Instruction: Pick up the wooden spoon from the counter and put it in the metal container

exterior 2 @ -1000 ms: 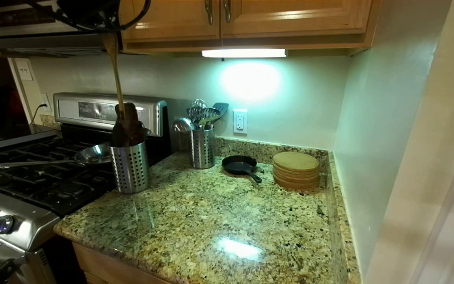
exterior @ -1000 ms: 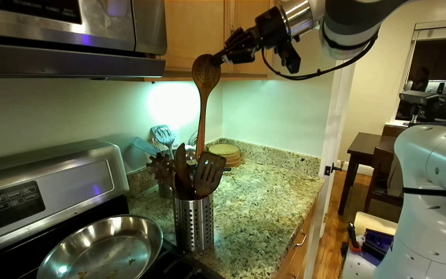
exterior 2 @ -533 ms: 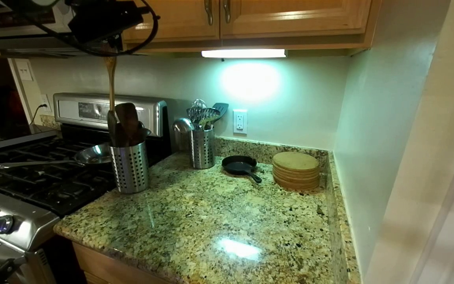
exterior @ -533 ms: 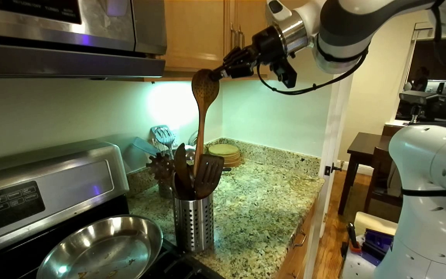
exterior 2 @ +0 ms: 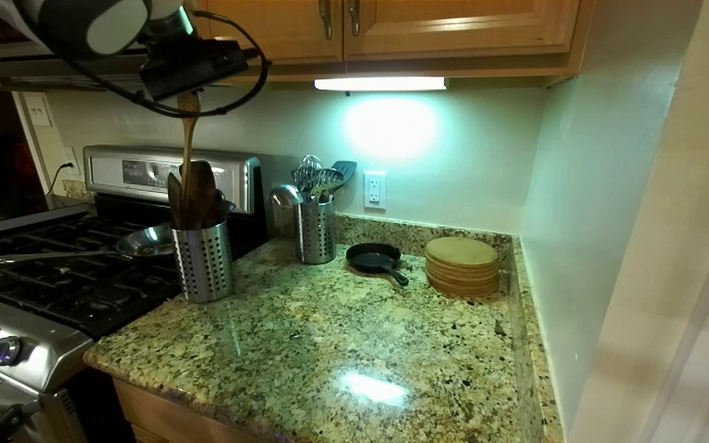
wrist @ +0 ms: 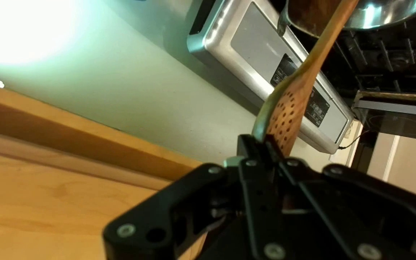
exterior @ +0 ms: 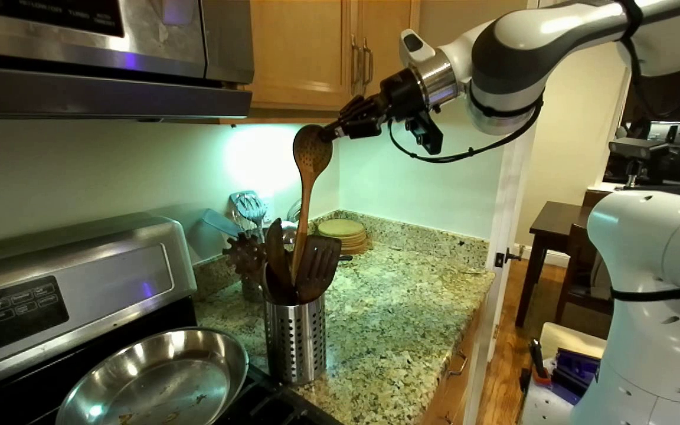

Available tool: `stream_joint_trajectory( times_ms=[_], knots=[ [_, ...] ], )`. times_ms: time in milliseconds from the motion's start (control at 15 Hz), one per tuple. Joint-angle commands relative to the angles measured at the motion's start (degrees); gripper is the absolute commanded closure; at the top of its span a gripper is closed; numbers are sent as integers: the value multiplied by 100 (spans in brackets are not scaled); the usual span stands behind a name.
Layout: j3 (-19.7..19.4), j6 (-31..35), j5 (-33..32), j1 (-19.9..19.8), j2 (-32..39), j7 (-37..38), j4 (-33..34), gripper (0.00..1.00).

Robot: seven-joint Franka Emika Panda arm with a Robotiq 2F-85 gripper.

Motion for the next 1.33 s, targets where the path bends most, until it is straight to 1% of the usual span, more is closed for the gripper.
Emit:
stream_joint_trajectory(
  times_ms=[0, 267, 400, 600, 867, 933, 1267],
  knots=[
    [-304, 119, -310, 413, -22, -44, -62, 95],
    [-336, 244, -586, 556, 535, -5, -62, 95],
    [-291, 458, -679, 563, 898, 12, -69, 95],
    [-265, 959, -813, 590, 1484, 119, -54, 95],
    [-337, 1329, -969, 741, 1966, 320, -57, 96],
    [-304, 1408, -732, 779, 2058, 165, -68, 96],
    [-453, 1613, -656, 1001, 2349, 258, -177, 96]
  ],
)
